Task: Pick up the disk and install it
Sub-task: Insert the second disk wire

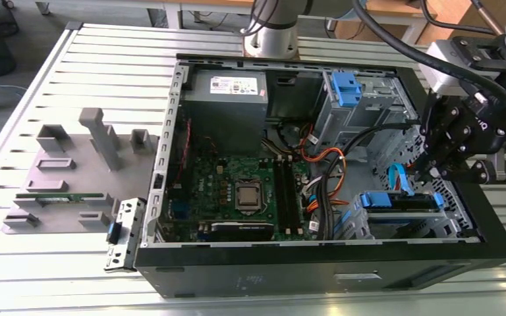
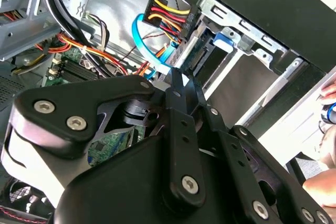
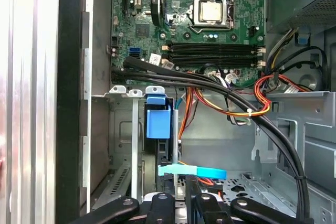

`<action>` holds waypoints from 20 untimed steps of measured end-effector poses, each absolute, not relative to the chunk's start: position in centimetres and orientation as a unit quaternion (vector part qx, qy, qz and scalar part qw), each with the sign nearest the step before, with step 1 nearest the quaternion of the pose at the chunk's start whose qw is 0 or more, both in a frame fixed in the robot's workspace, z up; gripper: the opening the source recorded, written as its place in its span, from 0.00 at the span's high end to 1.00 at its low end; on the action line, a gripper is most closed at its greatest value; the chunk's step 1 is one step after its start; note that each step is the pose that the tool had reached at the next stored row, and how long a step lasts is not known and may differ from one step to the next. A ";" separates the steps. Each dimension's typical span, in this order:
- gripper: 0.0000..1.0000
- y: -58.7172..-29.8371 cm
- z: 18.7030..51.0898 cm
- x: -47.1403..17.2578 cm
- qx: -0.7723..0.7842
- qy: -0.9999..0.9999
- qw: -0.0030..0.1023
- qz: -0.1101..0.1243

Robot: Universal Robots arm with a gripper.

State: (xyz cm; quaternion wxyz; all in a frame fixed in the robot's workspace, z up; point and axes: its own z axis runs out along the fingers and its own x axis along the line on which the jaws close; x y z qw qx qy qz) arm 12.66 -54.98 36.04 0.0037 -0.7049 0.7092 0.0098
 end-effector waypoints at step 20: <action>0.77 -54.3 35.7 14.3 -0.705 0.709 0.004 0.010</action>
